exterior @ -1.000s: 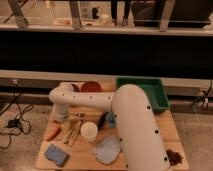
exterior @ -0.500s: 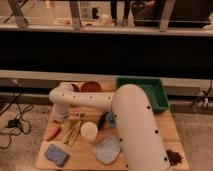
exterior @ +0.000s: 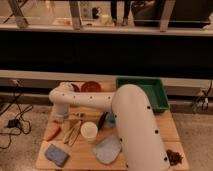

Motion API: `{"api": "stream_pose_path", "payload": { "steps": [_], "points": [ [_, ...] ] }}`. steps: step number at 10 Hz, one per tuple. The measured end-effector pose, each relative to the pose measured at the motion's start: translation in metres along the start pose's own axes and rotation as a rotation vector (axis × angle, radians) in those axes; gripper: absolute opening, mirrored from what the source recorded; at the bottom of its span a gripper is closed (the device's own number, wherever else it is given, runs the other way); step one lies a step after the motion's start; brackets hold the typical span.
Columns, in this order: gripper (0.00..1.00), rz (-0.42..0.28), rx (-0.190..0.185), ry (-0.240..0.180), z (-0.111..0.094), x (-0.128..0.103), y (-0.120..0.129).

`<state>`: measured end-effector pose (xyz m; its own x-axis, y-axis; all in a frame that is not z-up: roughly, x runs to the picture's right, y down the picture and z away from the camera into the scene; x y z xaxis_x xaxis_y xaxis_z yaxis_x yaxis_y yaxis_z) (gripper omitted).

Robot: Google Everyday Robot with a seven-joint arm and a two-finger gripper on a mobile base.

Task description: Place pepper in red bowl

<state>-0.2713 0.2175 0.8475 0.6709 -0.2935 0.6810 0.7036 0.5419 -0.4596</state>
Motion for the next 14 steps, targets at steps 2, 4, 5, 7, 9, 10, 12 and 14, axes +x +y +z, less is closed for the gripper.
{"api": "stream_pose_path", "payload": {
  "steps": [2, 4, 5, 7, 9, 10, 12, 14],
  "points": [
    [0.80, 0.000, 0.000, 0.000, 0.000, 0.000, 0.000],
    [0.80, 0.000, 0.000, 0.000, 0.000, 0.000, 0.000],
    [0.80, -0.004, 0.006, 0.008, -0.003, 0.001, -0.002],
    [0.80, -0.009, 0.022, 0.018, -0.013, 0.000, -0.007],
    [0.80, -0.011, 0.027, 0.029, -0.021, -0.004, -0.012],
    [0.80, -0.006, 0.029, 0.032, -0.023, -0.005, -0.013],
    [0.80, 0.004, 0.036, 0.024, -0.021, -0.003, -0.015],
    [0.80, 0.001, 0.047, 0.008, -0.016, -0.002, -0.019]
  ]
}}
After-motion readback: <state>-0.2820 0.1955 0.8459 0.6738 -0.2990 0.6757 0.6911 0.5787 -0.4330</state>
